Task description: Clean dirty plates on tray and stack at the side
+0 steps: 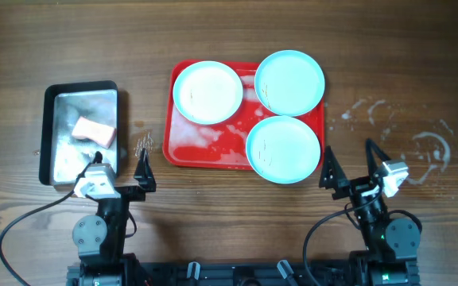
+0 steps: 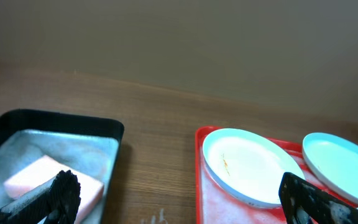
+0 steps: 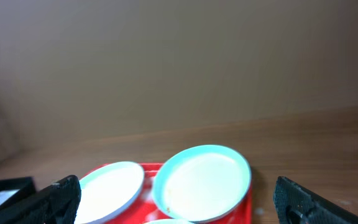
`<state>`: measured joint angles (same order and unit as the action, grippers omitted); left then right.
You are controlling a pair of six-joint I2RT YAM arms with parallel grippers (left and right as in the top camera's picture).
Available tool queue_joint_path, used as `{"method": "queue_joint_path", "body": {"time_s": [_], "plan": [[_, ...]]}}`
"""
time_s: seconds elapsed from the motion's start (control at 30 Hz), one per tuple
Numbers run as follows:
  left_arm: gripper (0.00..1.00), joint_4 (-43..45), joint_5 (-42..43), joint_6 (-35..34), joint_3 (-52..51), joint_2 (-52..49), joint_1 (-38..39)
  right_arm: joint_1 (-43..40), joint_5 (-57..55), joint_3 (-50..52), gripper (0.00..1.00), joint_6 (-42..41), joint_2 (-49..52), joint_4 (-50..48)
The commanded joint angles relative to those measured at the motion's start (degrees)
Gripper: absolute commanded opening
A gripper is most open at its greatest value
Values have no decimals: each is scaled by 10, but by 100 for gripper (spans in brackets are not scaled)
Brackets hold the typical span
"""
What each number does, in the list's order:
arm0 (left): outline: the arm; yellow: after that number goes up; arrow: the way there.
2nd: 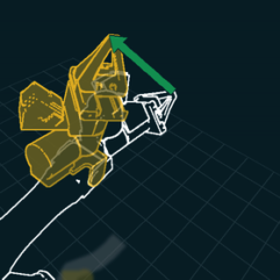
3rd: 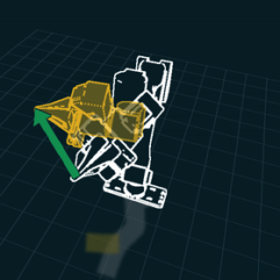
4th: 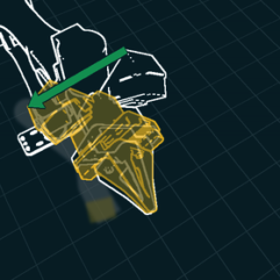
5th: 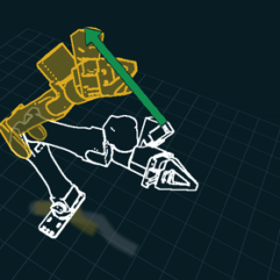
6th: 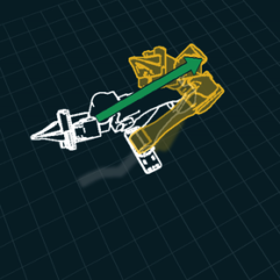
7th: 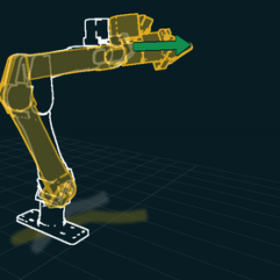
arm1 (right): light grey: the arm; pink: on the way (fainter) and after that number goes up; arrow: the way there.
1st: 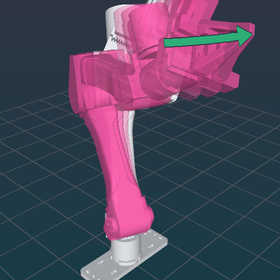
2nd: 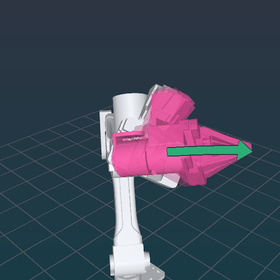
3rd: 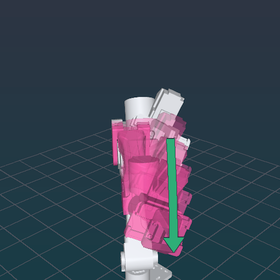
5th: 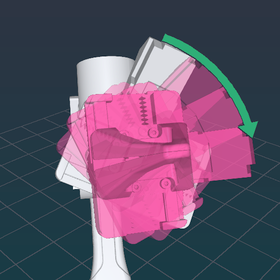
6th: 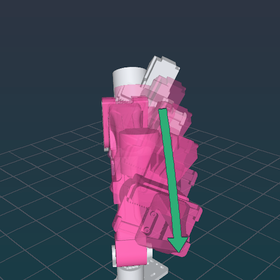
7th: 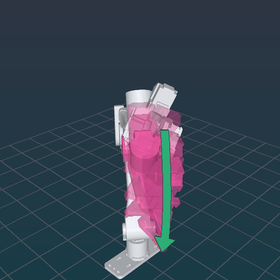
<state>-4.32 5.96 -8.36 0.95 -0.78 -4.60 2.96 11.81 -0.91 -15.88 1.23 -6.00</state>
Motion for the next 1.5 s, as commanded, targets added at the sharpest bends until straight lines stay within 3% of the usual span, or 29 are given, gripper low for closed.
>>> {"method": "queue_joint_path", "body": {"time_s": [0.0,0.2,0.43,0.7,1.0,1.13,1.27,1.37,1.47], "plan": [[100,-3,11,-29,39,3,3,4,73,-58,100,-8,23,-4],[100,-69,10,-35,136,-34,3,4,109,-164,100,-5,115,25],[100,-174,10,-35,282,-151,3,4,164,-336,100,29,289,120],[100,-356,8,-35,541,-401,3,15,200,-588,100,72,507,327],[100,-627,9,-11,843,-700,3,120,196,-899,100,120,769,546],[100,-626,18,-16,865,-779,3,126,196,-921,100,115,838,508],[100,-618,33,-26,865,-840,3,126,198,-921,100,10,897,489],[98,-602,25,-26,864,-881,2,126,200,-921,100,7,929,490],[100,-597,-15,-103,864,-927,2,127,204,-921,100,7,954,496]]}}
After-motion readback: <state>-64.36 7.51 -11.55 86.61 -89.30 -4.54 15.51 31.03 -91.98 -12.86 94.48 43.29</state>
